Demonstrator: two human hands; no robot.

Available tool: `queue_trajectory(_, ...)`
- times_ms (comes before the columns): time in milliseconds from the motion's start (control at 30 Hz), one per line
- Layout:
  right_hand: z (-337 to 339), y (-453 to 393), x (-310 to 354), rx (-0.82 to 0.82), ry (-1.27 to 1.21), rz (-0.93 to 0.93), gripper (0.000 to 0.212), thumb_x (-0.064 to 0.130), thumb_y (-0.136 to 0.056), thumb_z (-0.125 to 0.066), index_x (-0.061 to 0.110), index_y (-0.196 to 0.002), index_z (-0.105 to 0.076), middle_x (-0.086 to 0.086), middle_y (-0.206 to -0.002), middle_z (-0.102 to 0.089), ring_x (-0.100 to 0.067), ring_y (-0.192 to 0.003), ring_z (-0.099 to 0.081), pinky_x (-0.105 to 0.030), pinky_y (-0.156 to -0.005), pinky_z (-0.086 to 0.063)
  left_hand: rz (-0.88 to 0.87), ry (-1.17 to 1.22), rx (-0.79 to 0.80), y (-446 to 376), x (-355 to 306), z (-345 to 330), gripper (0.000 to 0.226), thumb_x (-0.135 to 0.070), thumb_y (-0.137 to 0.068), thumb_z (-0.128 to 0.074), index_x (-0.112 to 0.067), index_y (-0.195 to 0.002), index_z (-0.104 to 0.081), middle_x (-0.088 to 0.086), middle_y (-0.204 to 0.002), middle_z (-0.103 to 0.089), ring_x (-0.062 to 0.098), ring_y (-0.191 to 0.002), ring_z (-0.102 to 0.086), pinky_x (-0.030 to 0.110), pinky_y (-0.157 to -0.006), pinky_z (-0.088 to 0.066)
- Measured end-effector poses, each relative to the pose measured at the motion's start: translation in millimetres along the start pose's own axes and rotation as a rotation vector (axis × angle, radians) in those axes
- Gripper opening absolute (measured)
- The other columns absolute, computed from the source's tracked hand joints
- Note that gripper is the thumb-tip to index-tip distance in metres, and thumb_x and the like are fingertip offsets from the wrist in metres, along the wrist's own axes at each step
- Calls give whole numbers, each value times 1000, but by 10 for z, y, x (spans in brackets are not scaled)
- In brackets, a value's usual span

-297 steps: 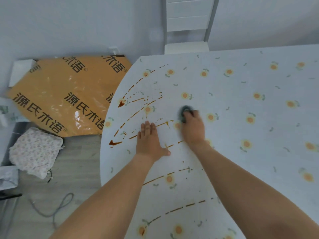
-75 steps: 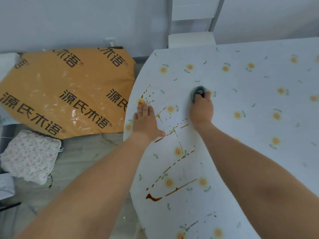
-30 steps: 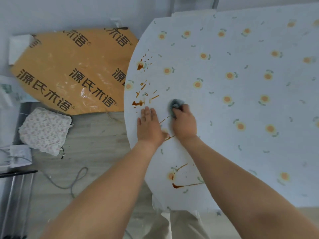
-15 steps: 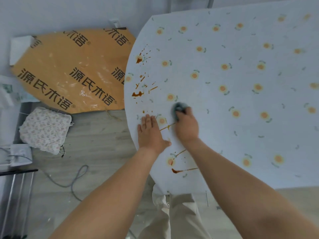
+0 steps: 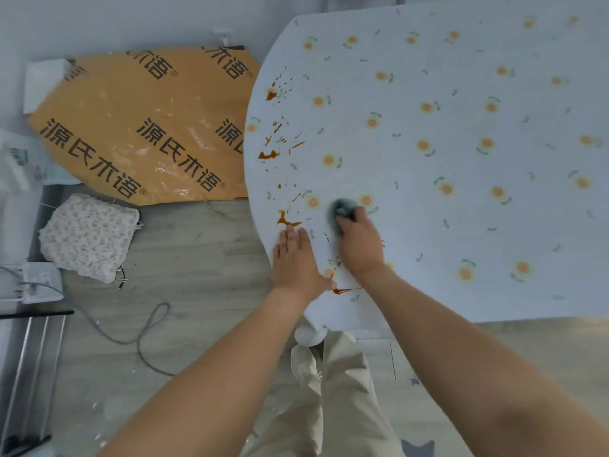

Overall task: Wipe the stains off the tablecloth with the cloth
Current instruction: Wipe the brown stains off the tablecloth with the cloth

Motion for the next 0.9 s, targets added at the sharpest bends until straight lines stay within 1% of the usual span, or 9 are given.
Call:
queue_trajectory(133, 21, 284, 4, 186, 145, 300, 43, 4, -85, -57, 15, -127, -63, -14, -117, -50, -35, -91, -58, -38, -77, -51, -63, -16, 32, 129, 31, -148, 138, -58, -68, -83, -5, -157, 8, 15, -163, 21, 29, -151, 19, 40, -124, 1)
queue_trajectory(200, 284, 294, -519, 100, 165, 129, 45, 6, -86, -57, 17, -129, -62, -12, -117, -49, -34, -94, -56, -36, -82, -49, -60, -12, 24, 120, 36, -141, 139, -57, -66, -84, -5, -157, 7, 15, -163, 20, 29, -151, 18, 40, -124, 0)
queue_trajectory(300, 666, 524, -1370, -150, 22, -361, 45, 5, -87, -53, 15, -130, -60, -10, -121, -46, -34, -89, -56, -32, -82, -44, -41, 2, 7, 121, 21, -129, 141, -55, -63, -87, -5, -157, 5, 15, -164, 19, 28, -151, 18, 40, -125, -1)
queue_trajectory(367, 608, 672, -1338, -213, 30, -465, 41, 5, -87, -51, 12, -126, -62, -10, -123, -45, -35, -86, -56, -31, -77, -40, -31, 19, -1, 126, 25, -128, 142, -53, -62, -88, -5, -157, 5, 14, -164, 19, 28, -151, 18, 39, -125, -1)
queue_trajectory(433, 373, 724, -943, -186, -1, -368, 38, 5, -82, -52, 10, -117, -66, -10, -124, -46, -35, -90, -57, -28, -76, -38, -22, 37, -5, 133, 32, -125, 142, -52, -61, -89, -6, -158, 5, 13, -164, 19, 27, -151, 18, 39, -124, -1)
queue_trajectory(533, -133, 837, -87, 26, 39, 71, 30, 7, -83, -56, 11, -110, -68, -10, -116, -50, -29, -85, -55, -28, -70, -39, -14, 64, -11, 154, 48, -131, 140, -54, -63, -87, -7, -158, 5, 11, -164, 18, 25, -152, 17, 38, -124, -1)
queue_trajectory(633, -155, 913, -67, 118, 140, 266, 28, 9, -88, -55, 11, -114, -66, -12, -111, -49, -33, -89, -55, -32, -69, -44, -20, 57, -36, 304, 37, -224, 127, -53, -75, -80, -6, -157, 5, 15, -165, 14, 28, -152, 14, 38, -124, -1)
queue_trajectory(800, 493, 1171, -1305, -214, 21, -298, 40, 4, -88, -51, 9, -127, -61, -15, -121, -47, -38, -88, -55, -34, -78, -45, -50, 46, -51, 730, -13, -591, 128, -61, -72, -77, -6, -158, 2, 12, -165, 13, 26, -152, 14, 37, -124, -3)
queue_trajectory(900, 349, 1353, -1031, -230, -44, -328, 38, 3, -87, -50, 8, -122, -63, -13, -123, -47, -36, -92, -56, -31, -77, -42, -19, 105, -72, 764, -4, -606, 127, -56, -72, -80, -7, -158, 0, 8, -166, 13, 22, -152, 14, 36, -125, -7)
Point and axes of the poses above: each hand's wrist, its own y-axis away from the middle knuckle, its own z-axis out of the back of the hand, x = y × z, the point moved 9 cm from there along -y, towards the middle knuckle
